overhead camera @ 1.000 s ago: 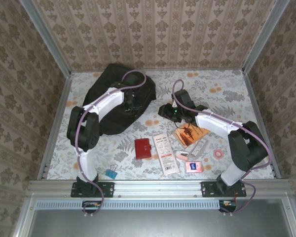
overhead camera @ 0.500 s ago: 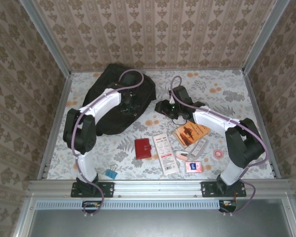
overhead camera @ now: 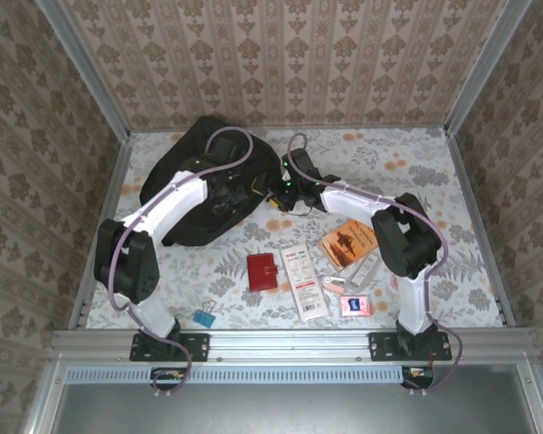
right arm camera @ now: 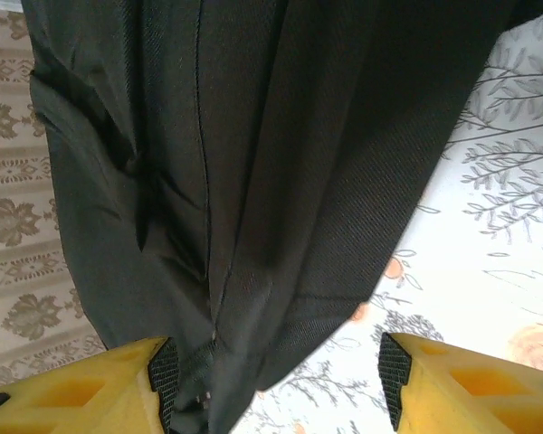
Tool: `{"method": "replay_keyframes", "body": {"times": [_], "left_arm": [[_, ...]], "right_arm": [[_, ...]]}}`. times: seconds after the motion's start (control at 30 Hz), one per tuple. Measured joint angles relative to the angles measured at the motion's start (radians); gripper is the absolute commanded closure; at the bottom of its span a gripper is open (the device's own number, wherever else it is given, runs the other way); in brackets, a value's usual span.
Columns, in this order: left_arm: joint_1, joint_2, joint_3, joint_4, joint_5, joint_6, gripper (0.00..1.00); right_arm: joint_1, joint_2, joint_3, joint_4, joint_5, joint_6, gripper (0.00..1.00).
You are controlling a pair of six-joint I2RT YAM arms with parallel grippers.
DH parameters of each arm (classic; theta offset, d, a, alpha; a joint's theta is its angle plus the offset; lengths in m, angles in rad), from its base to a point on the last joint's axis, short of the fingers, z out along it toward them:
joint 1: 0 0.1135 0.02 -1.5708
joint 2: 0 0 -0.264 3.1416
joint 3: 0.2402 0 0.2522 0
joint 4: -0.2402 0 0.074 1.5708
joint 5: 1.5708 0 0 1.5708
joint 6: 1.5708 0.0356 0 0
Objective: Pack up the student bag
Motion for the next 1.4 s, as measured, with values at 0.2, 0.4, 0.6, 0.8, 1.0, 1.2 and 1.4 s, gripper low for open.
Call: {"method": "replay_keyframes", "body": {"times": [0.2, 0.4, 0.6, 0.8, 1.0, 1.2, 1.4], "left_arm": [[0.000, -0.042, -0.039, 0.000, -0.006, 0.000, 1.00], [0.007, -0.072, -0.072, 0.007, -0.007, -0.001, 1.00], [0.017, -0.096, -0.110, 0.011, -0.011, -0.001, 1.00], [0.042, -0.162, -0.153, 0.010, -0.019, -0.001, 1.00], [0.084, -0.198, -0.190, 0.015, -0.020, -0.004, 1.00], [0.093, -0.210, -0.222, 0.032, -0.005, -0.008, 1.00], [0.100, -0.210, -0.222, 0.044, 0.013, -0.011, 0.84]], "right_arm": [[0.033, 0.099, 0.054, 0.075, -0.010, 0.092, 0.43], [0.056, 0.144, 0.069, 0.134, -0.005, 0.147, 0.91], [0.058, 0.144, 0.067, 0.156, 0.009, 0.174, 1.00], [0.054, 0.115, 0.011, 0.200, 0.032, 0.187, 1.00], [0.039, 0.079, -0.030, 0.225, 0.066, 0.205, 1.00], [0.027, 0.076, -0.047, 0.230, 0.082, 0.206, 1.00], [0.024, 0.076, -0.047, 0.230, 0.082, 0.205, 1.00]]}}
